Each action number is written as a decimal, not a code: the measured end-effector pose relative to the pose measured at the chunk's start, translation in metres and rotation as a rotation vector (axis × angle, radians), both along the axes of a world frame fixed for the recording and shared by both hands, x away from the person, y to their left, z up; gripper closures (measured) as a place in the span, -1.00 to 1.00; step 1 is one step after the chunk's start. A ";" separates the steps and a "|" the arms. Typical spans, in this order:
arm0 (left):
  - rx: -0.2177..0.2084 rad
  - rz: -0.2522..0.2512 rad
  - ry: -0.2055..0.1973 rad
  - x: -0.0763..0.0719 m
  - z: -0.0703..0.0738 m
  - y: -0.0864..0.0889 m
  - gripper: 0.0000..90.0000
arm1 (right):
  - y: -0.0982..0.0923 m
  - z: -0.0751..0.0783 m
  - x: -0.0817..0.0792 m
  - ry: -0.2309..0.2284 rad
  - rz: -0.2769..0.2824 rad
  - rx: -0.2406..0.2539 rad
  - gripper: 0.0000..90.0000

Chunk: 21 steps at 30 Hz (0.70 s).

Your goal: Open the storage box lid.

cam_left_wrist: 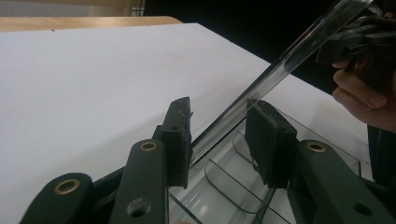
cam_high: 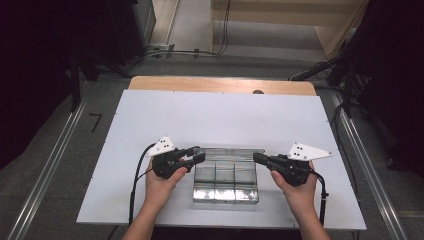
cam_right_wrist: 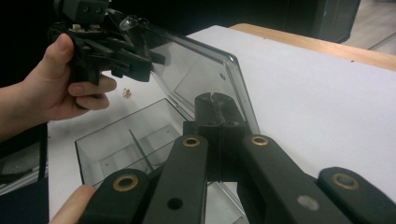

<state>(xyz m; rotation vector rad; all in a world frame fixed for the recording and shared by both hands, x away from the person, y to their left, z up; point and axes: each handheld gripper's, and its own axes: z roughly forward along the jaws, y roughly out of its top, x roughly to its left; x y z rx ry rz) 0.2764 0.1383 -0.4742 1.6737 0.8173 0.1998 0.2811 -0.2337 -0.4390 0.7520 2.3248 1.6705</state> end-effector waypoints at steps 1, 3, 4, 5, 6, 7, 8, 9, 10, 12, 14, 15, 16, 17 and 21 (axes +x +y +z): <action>-0.002 -0.001 -0.001 0.000 0.000 0.000 0.37 | 0.000 0.000 0.001 -0.004 0.000 -0.004 0.97; -0.006 -0.003 -0.002 0.001 -0.001 0.001 0.38 | -0.002 -0.001 0.001 0.003 0.000 -0.003 0.97; -0.006 -0.005 -0.002 0.001 -0.001 0.001 0.38 | -0.004 -0.002 0.002 0.003 0.004 -0.004 0.97; -0.008 -0.002 0.000 0.001 -0.001 0.001 0.38 | -0.005 -0.002 0.002 0.007 0.004 -0.007 0.97; -0.011 -0.004 0.001 0.001 -0.001 0.001 0.39 | -0.007 -0.004 0.002 0.008 0.008 -0.007 0.97; -0.011 -0.003 0.003 0.002 -0.001 0.001 0.39 | -0.009 -0.005 0.003 0.009 0.011 -0.010 0.97; -0.016 -0.002 0.005 0.002 -0.001 0.001 0.39 | -0.012 -0.006 0.003 0.014 0.010 -0.013 0.97; -0.017 -0.001 0.006 0.002 -0.001 0.001 0.39 | -0.015 -0.008 0.003 0.017 0.009 -0.016 0.97; -0.018 0.001 0.007 0.002 -0.001 0.001 0.39 | -0.018 -0.009 0.005 0.017 0.008 -0.019 0.97; -0.024 0.005 0.011 0.003 -0.002 0.001 0.40 | -0.025 -0.012 0.006 0.025 -0.005 -0.013 0.97; -0.030 0.007 0.016 0.004 -0.002 0.002 0.41 | -0.032 -0.014 0.008 0.035 -0.020 0.000 0.89; -0.031 0.008 0.016 0.004 -0.002 0.002 0.41 | -0.034 -0.015 0.010 0.036 -0.025 0.006 0.85; -0.036 0.008 0.018 0.005 -0.002 0.002 0.41 | -0.036 -0.015 0.011 0.038 -0.030 0.013 0.80; -0.040 0.010 0.020 0.005 -0.003 0.002 0.41 | -0.037 -0.015 0.012 0.041 -0.033 0.017 0.79; -0.041 0.014 0.023 0.007 -0.003 0.001 0.42 | -0.034 -0.017 0.016 0.045 -0.035 0.025 0.57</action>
